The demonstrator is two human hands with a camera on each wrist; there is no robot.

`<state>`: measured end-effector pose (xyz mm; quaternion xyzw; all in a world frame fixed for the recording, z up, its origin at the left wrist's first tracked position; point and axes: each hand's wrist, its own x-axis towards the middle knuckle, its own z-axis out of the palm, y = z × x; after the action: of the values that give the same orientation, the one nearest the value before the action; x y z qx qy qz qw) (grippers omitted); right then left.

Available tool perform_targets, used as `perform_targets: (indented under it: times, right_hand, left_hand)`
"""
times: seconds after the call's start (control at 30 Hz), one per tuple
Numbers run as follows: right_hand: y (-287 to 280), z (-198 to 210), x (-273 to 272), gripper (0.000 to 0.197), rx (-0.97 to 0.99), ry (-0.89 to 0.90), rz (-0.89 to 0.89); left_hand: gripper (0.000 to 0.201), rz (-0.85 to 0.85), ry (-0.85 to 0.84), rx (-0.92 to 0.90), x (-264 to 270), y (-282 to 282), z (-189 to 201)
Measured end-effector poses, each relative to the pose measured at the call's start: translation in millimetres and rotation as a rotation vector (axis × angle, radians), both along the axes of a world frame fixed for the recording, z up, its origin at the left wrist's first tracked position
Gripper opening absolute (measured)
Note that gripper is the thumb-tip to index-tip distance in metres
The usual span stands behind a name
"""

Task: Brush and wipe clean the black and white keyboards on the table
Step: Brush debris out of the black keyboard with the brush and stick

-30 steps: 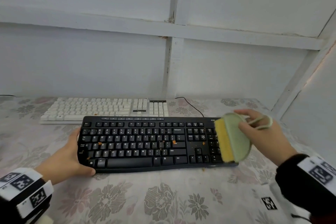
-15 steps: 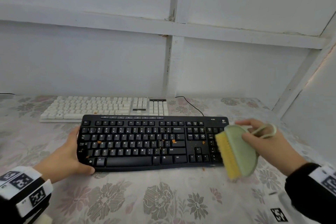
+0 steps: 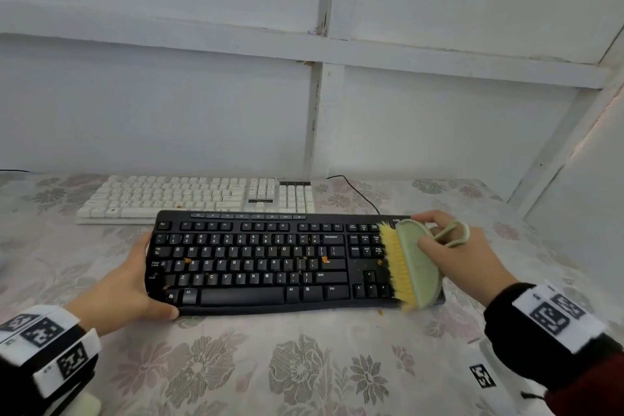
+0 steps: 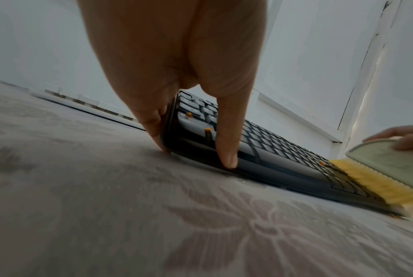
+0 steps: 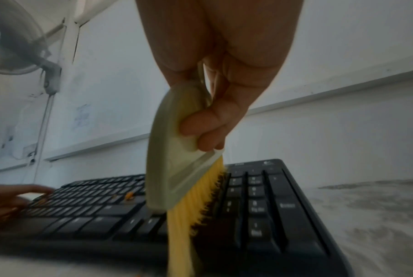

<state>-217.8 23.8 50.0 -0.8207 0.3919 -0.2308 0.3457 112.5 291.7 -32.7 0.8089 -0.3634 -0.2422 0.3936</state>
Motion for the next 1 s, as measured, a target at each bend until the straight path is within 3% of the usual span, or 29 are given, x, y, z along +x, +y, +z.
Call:
perform_targets:
  times: [0.17, 0.37, 0.5, 0.77, 1.0]
  right_hand:
    - [14.5, 5.6, -14.8, 0.026, 0.016, 0.088, 0.072]
    - [-3.8, 32.1, 7.7, 0.026, -0.08, -0.072, -0.044]
    - [-5.6, 21.4, 20.9, 0.029, -0.07, -0.041, -0.03]
    - [23.4, -2.1, -13.3, 0.024, -0.028, 0.104, 0.085]
    - [-0.7, 23.9, 10.8, 0.028, -0.075, -0.125, -0.05]
  left_hand:
    - [0.108, -0.013, 0.011, -0.006, -2.2, 0.4, 3.0]
    - [0.115, -0.012, -0.005, 0.008, -1.8, -1.0, 1.9]
    - [0.11, -0.003, -0.027, 0.012, -0.3, -1.1, -0.2]
    - [0.108, 0.006, -0.02, 0.007, -2.6, 0.3, 2.3]
    - [0.113, 0.011, 0.005, 0.022, -3.3, 0.1, 2.8]
